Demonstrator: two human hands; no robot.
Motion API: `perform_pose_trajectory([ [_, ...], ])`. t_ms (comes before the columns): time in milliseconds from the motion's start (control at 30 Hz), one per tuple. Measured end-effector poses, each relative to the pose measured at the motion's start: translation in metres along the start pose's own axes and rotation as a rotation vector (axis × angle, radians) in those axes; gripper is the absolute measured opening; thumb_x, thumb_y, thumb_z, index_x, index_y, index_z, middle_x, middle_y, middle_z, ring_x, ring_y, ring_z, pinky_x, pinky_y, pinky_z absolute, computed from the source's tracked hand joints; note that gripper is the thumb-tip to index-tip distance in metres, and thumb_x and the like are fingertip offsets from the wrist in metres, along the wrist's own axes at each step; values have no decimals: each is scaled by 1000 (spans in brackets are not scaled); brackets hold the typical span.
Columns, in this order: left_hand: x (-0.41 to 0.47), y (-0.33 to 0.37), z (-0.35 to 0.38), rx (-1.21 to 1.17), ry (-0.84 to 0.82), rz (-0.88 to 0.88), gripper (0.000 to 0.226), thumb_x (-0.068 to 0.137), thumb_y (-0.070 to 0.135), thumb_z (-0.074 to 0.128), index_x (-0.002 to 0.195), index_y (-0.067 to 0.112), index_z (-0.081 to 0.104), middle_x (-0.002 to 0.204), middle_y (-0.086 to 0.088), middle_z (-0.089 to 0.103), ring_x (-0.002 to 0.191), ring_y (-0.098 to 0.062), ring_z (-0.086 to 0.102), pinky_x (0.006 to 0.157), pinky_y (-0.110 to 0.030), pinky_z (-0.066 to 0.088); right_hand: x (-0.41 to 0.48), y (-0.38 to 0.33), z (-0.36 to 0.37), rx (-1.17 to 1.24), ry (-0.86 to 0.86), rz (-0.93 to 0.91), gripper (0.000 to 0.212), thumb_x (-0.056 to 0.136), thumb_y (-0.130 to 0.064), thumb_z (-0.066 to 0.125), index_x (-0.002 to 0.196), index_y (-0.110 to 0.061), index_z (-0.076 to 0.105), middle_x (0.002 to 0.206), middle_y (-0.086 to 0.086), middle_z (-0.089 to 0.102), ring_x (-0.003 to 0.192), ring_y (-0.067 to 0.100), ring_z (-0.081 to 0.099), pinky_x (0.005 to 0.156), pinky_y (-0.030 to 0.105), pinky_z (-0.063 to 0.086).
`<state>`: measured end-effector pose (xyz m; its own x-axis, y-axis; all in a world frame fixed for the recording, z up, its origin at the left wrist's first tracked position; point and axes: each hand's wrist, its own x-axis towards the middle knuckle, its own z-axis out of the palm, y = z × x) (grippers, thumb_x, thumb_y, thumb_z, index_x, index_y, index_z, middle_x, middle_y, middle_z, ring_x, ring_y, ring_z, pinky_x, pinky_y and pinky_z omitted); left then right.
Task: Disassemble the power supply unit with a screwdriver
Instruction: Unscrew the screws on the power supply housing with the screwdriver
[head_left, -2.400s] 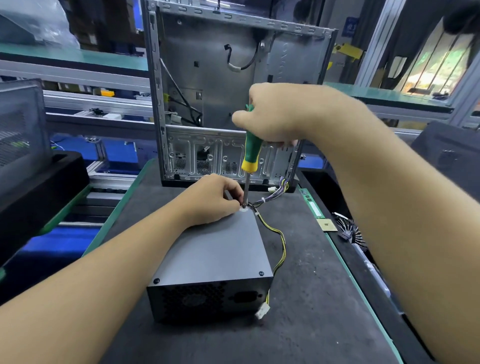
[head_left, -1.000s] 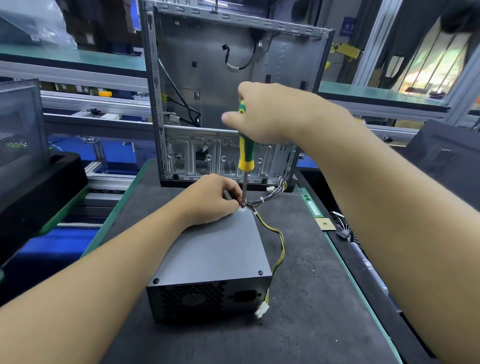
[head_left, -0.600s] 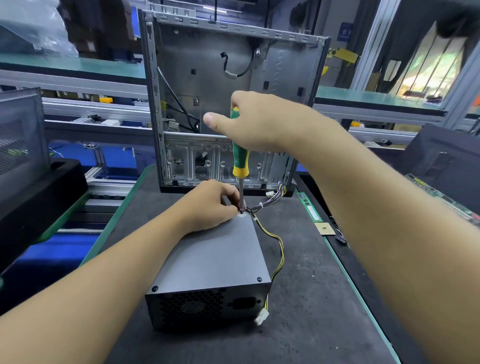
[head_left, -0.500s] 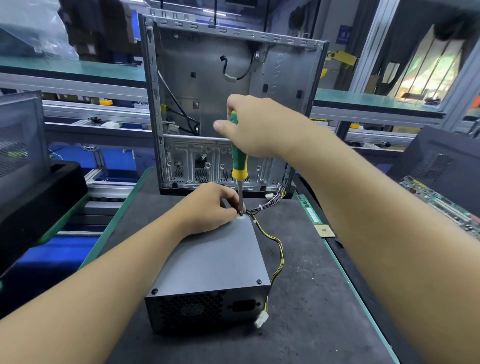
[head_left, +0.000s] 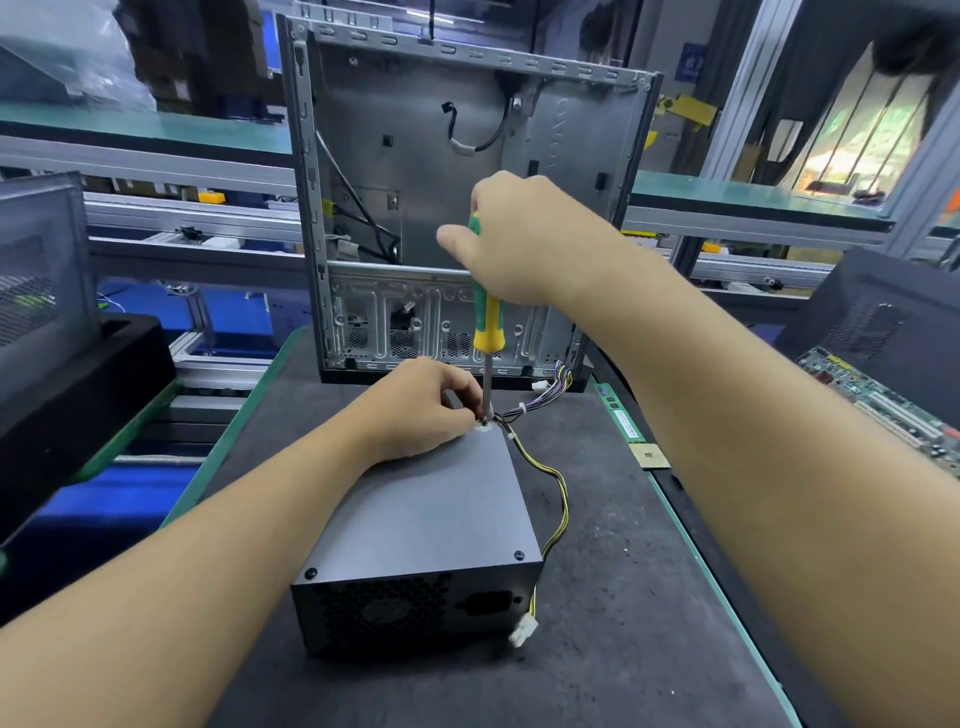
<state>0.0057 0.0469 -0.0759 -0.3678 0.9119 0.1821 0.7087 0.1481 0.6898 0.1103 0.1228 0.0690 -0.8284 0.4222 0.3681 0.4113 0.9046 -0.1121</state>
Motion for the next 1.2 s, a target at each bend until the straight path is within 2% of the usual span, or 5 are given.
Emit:
perform_pose_trajectory([
  [200, 1, -1, 1, 46, -1, -9, 15, 76, 17, 59, 76, 28, 69, 73, 5, 71, 68, -15, 63, 67, -30, 52, -5, -6, -9, 67, -102, -25, 29, 91, -25, 47, 110, -10, 64, 100, 9, 68, 95, 30, 65, 77, 35, 53],
  [400, 1, -1, 1, 15, -28, 46, 8, 81, 20, 68, 81, 28, 70, 66, 19, 67, 56, -2, 56, 57, -14, 46, -4, 2, -1, -136, 73, 34, 35, 97, -53, 43, 99, -19, 50, 95, 4, 50, 86, 32, 50, 72, 37, 37],
  [567, 3, -4, 2, 48, 11, 33, 3, 82, 26, 70, 80, 27, 70, 70, 19, 68, 63, -3, 61, 65, -23, 51, -2, 4, -2, 93, -68, -60, 24, 95, -30, 47, 113, -13, 51, 103, 4, 59, 89, 23, 57, 65, 32, 42],
  [867, 3, -6, 5, 51, 5, 59, 3, 82, 28, 71, 80, 30, 70, 71, 16, 69, 64, -6, 63, 59, -11, 46, -3, 7, 6, 25, 25, 15, 46, 95, -62, 44, 99, -17, 38, 76, -5, 39, 77, 26, 50, 57, 35, 32],
  [1200, 4, -7, 5, 51, 3, 75, 8, 83, 23, 71, 79, 30, 71, 69, 20, 69, 61, 1, 60, 58, -8, 44, -5, 7, 0, 222, -81, -51, 26, 88, -26, 55, 111, -16, 48, 90, -3, 55, 71, 14, 52, 57, 30, 39],
])
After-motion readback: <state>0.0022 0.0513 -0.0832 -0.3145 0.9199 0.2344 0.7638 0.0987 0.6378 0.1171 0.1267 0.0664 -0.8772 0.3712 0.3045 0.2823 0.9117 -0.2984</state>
